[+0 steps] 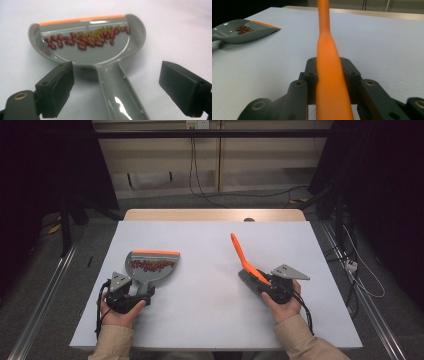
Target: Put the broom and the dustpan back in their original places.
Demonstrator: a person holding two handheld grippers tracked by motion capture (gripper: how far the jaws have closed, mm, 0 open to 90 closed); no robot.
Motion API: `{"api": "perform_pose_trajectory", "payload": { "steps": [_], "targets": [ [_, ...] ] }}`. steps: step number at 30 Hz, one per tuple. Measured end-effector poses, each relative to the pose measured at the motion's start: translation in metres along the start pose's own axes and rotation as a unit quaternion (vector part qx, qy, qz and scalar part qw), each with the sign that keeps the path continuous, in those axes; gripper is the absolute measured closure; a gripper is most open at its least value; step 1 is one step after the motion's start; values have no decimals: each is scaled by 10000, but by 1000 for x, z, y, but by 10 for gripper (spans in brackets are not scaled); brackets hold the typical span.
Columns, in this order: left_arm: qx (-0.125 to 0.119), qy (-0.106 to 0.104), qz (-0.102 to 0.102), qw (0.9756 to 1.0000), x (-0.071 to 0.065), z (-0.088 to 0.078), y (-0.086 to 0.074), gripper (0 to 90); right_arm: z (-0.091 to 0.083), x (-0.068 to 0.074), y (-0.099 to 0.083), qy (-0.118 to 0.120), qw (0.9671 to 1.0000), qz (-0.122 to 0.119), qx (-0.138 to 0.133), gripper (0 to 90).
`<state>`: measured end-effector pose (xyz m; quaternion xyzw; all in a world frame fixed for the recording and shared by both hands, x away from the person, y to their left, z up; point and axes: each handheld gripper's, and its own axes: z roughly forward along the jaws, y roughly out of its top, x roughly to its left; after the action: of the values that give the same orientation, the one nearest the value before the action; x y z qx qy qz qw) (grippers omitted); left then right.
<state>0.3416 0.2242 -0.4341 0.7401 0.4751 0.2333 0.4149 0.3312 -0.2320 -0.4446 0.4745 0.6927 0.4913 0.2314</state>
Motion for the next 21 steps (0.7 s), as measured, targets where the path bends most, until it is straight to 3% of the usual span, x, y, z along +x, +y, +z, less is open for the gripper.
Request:
{"api": "perform_pose_trajectory", "payload": {
  "steps": [6,10,14,15,17,19,21],
  "targets": [
    [-233,-53,213,9995,-5,-3,9,115,-11,-13,-5,-322,9991,284,8,702],
    [-322,-84,287,9990,-7,-3,13,116,-23,-19,-8,-439,9989,42,177,675],
    [-370,-95,320,9988,-9,-2,16,115,-32,-24,-13,-442,9979,-89,475,491],
    [-397,-103,336,9986,-10,-2,17,115,-35,-25,-14,-478,9971,-133,576,474],
    [-423,-106,411,9982,-11,-1,19,116,-40,-26,-15,-576,9962,-185,626,359],
    [-435,-115,420,9981,-12,-1,20,116,-46,-28,-15,-695,9959,-350,459,349],
    [-441,-112,443,9980,-13,-1,20,117,-52,-31,-12,-651,9969,-360,256,362]
  ]
}}
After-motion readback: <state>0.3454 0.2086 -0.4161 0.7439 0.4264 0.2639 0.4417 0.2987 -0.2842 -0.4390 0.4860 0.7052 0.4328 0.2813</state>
